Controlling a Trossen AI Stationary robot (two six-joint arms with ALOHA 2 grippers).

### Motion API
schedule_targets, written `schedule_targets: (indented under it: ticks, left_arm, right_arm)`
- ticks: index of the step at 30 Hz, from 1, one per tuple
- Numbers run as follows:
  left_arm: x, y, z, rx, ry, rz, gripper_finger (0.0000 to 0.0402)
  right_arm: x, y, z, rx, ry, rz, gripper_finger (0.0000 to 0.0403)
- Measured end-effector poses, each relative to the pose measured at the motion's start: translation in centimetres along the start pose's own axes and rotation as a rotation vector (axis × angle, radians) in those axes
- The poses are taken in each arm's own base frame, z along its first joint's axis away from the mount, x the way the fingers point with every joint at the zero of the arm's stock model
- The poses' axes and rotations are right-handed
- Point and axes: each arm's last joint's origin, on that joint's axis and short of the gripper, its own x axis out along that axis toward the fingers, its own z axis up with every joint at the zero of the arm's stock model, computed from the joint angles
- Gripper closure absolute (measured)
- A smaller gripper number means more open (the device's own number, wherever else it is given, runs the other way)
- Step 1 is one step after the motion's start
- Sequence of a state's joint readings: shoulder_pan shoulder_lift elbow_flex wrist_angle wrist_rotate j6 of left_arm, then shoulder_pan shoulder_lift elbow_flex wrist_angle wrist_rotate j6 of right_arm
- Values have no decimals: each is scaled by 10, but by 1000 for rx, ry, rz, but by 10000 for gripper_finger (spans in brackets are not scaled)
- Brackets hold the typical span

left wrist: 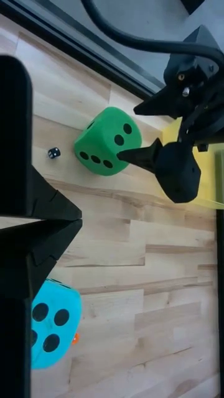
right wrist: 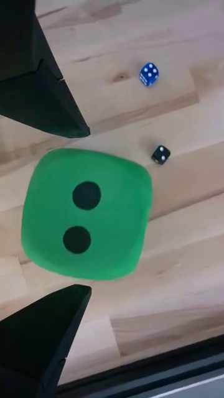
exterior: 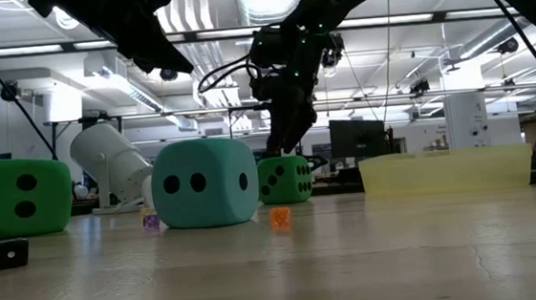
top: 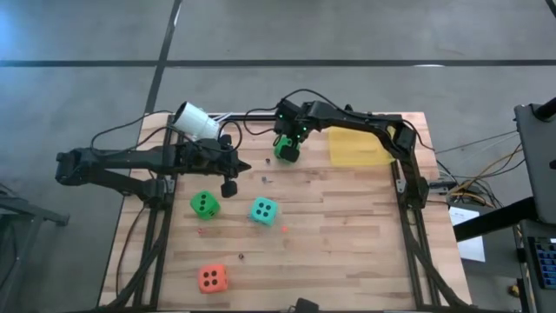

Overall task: Pick & Place Dice
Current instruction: Put the large green dice into the yellow transparent bin

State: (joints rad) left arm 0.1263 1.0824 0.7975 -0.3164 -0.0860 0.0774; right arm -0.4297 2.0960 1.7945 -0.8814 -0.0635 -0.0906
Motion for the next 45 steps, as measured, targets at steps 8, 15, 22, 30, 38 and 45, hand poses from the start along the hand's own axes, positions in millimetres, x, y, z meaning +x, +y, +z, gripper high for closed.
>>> schedule_targets:
  ticks: [8, 15, 22, 30, 38, 45]
  left_arm:
    - [0, 0, 0, 0, 0, 1, 390]
    - [0, 0, 0, 0, 0, 0, 389]
    - [0, 0, 0, 0, 0, 0, 390]
    - [0, 0, 0, 0, 0, 0, 390]
    - [0, 0, 0, 0, 0, 0, 390]
    - [0, 0, 0, 0, 0, 0, 390]
  right_arm:
    - [3, 0, -1, -18, -4, -2, 3]
    - [4, -4, -2, -7, -10, -7, 3]
    - [8, -8, -5, 25, -7, -1, 3]
    - [8, -8, -4, 44, -14, 32, 3]
    - [9, -8, -4, 53, -15, 56, 3]
    - [20, -11, -4, 56, -3, 55, 3]
